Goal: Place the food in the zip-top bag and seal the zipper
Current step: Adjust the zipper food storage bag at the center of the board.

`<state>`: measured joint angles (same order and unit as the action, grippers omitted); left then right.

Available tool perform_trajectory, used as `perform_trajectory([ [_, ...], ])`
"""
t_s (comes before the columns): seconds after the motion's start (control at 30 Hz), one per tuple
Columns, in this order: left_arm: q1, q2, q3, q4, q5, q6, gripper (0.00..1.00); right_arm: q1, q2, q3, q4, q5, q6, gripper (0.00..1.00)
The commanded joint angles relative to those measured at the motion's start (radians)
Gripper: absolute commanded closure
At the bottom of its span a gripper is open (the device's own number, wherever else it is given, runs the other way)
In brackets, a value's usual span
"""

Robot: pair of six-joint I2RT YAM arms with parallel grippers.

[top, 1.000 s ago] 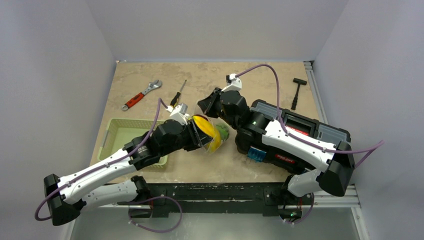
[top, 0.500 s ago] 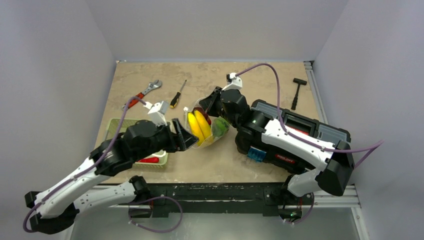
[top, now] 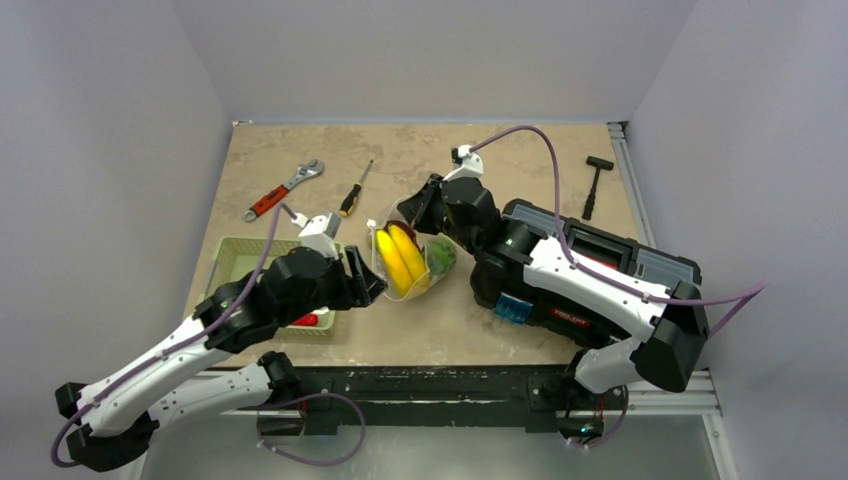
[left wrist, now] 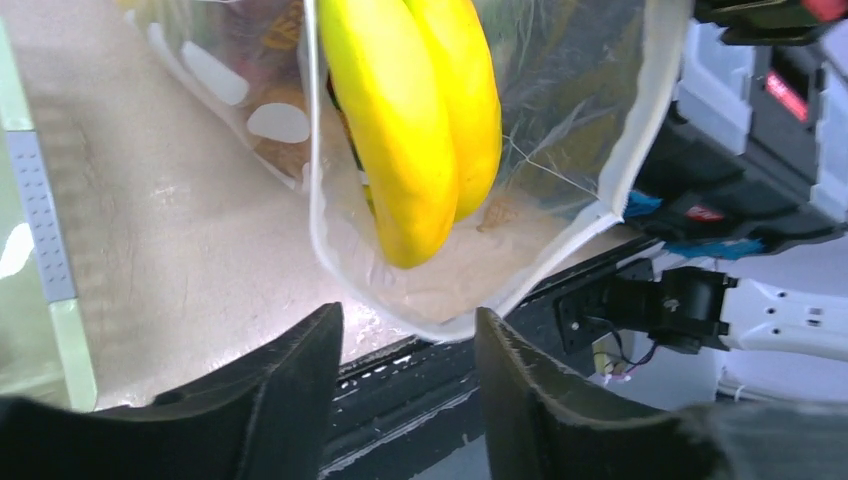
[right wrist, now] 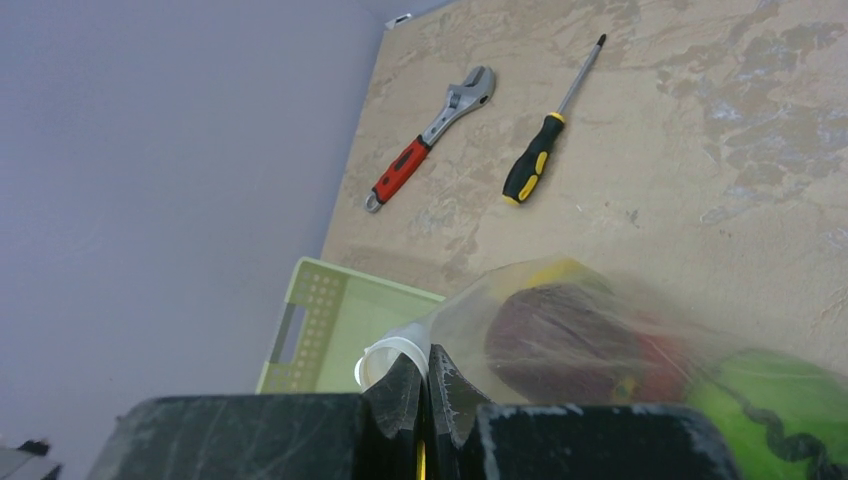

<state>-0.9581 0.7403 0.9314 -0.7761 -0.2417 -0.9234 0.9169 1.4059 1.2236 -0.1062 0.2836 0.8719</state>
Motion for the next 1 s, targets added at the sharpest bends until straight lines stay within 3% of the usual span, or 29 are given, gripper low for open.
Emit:
perform_trajectory([
  [0.0,0.031,0.049,-0.035,0.120,0.092,0.032,0.55,-0.003,-0.019,0.037,0.034,-0.028,-0.017,1.00],
  [0.17,0.054,0.044,-0.070,0.157,0.103,0.015,0.72,-0.003,-0.019,0.036,0.034,-0.047,-0.023,1.00],
  [0.27,0.054,0.014,-0.074,0.132,0.097,0.016,0.73,-0.003,-0.015,0.042,0.030,-0.051,-0.030,1.00],
  [0.37,0.054,-0.039,-0.095,0.098,0.076,0.004,0.65,-0.002,-0.009,0.053,0.020,-0.054,-0.039,1.00],
  [0.5,0.066,-0.068,-0.128,0.074,0.032,-0.018,0.47,-0.003,-0.003,0.059,0.023,-0.068,-0.043,1.00],
  [0.6,0.091,-0.040,-0.137,0.115,0.061,-0.018,0.46,-0.003,0.004,0.066,0.023,-0.083,-0.044,1.00],
  [0.83,0.156,0.040,-0.154,0.234,0.141,0.006,0.62,-0.003,0.008,0.085,0.001,-0.102,-0.054,1.00],
  [0.97,0.162,0.055,-0.154,0.267,0.158,0.036,0.77,-0.003,-0.001,0.083,-0.006,-0.103,-0.065,1.00],
])
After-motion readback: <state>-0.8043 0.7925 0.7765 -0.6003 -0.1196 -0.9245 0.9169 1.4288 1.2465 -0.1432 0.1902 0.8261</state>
